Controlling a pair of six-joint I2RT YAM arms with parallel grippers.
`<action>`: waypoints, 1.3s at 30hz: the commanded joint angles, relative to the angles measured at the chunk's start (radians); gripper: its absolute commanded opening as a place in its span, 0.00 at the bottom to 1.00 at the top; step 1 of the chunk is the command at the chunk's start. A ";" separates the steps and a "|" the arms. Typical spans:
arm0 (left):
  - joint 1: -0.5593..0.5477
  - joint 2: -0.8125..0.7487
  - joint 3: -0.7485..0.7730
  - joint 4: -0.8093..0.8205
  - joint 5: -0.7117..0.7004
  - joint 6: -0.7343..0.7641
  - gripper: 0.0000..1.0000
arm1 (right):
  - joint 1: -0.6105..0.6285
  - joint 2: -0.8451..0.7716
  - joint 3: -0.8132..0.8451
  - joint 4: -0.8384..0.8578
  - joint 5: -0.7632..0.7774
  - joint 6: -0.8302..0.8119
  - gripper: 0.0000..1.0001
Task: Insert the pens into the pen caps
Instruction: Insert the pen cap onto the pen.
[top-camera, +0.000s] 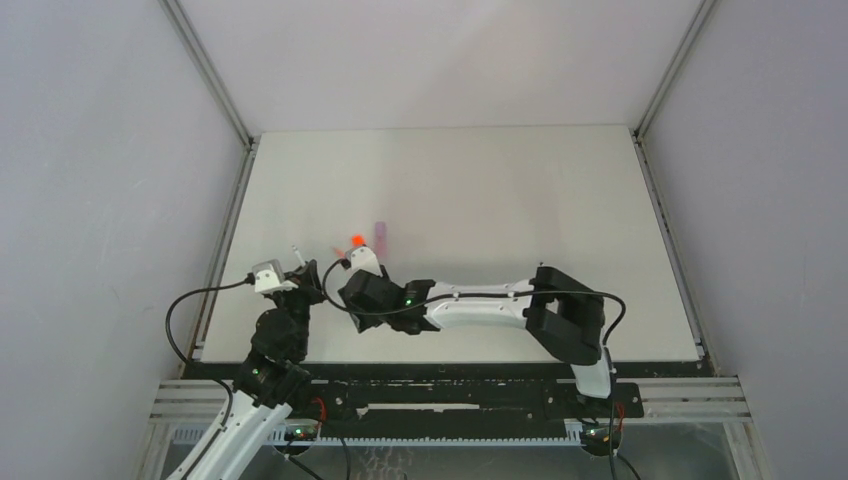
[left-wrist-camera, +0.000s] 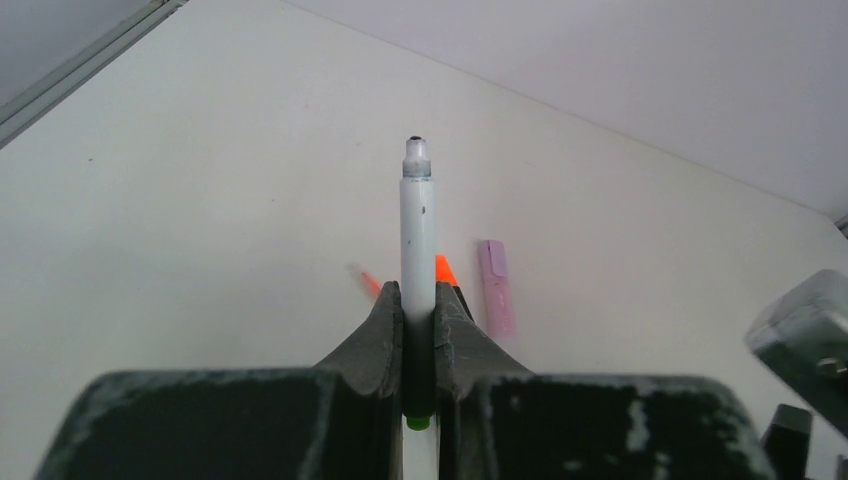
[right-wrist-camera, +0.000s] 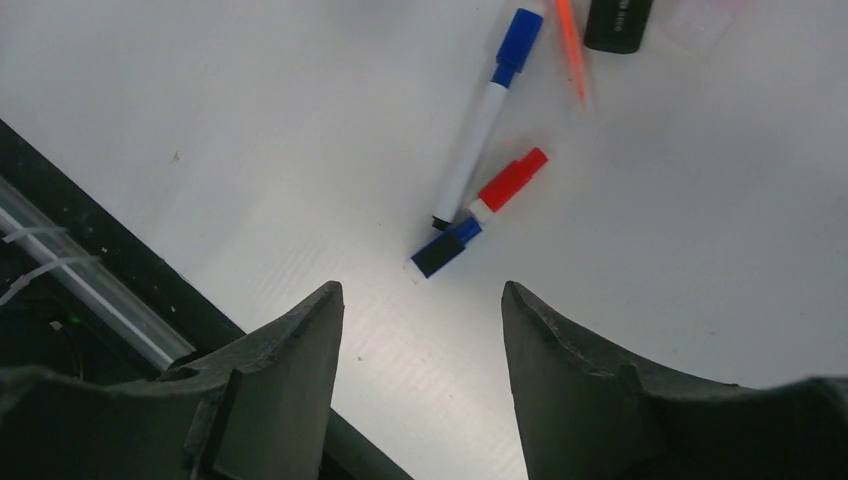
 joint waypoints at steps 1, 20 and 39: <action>0.006 -0.018 -0.018 -0.003 -0.036 -0.022 0.00 | 0.031 0.082 0.103 -0.061 0.074 0.046 0.59; 0.006 -0.037 -0.015 -0.019 -0.046 -0.026 0.00 | 0.061 0.290 0.300 -0.269 0.210 0.127 0.39; 0.006 -0.040 -0.015 -0.023 -0.046 -0.027 0.00 | -0.042 -0.103 -0.139 -0.116 0.181 -0.015 0.00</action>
